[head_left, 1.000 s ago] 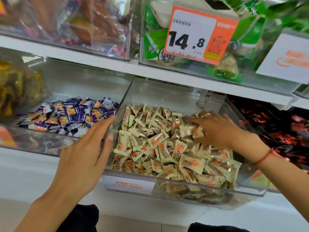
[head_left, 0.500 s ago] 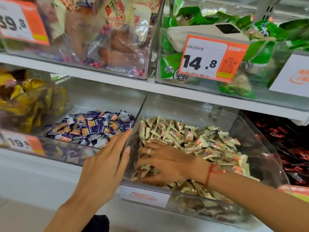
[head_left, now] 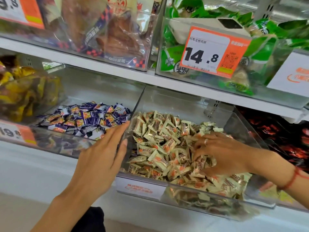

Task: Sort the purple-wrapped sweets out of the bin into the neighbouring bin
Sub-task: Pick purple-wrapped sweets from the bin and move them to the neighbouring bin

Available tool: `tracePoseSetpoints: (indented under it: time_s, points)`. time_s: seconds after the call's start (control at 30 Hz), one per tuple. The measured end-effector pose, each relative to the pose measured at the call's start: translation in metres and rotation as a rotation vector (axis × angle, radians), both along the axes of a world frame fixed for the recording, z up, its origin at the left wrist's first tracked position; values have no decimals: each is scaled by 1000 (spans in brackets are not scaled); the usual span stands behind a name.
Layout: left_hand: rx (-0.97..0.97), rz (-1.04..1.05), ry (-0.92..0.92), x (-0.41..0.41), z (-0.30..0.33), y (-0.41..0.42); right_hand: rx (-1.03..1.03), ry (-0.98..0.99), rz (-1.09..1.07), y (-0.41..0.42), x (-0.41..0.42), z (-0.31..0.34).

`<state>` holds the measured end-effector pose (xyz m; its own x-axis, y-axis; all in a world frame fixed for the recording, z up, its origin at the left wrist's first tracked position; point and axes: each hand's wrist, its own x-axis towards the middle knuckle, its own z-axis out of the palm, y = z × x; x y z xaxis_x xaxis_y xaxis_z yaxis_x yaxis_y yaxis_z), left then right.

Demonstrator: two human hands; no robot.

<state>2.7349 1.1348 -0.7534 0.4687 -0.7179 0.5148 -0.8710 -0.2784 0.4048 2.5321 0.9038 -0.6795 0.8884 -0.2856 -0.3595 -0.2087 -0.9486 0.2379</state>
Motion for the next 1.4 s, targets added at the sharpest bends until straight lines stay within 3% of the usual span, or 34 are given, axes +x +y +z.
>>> tracePoseSetpoints:
  time_s: [0.1,0.17,0.23,0.33,0.47,0.9,1.03,1.1,1.17,1.27,1.4]
  points:
    - [-8,0,5,0,-1,-1,-34,-126,121,18,19,9]
    - [-7,0,1,0,-1,-1,63,-320,237,34,42,2]
    - [-2,4,0,0,-1,-1,181,-380,327,50,73,-18]
    - [26,14,-15,0,0,0,217,-285,385,60,107,-52]
    - [52,25,-58,0,2,2,120,-159,393,43,89,-67]
    - [26,14,-30,0,3,2,66,-104,48,-3,14,-3]
    - [-2,8,-31,1,1,1,-117,-229,141,26,34,-2]
    - [-11,-4,-28,2,0,1,-17,-335,222,37,52,-15]
    - [-18,-11,-17,2,-1,1,52,-305,273,42,70,-33]
    - [-23,-5,15,3,-1,3,-8,-173,206,40,89,-56]
    - [-68,13,-57,4,8,4,-84,-168,213,34,95,-61]
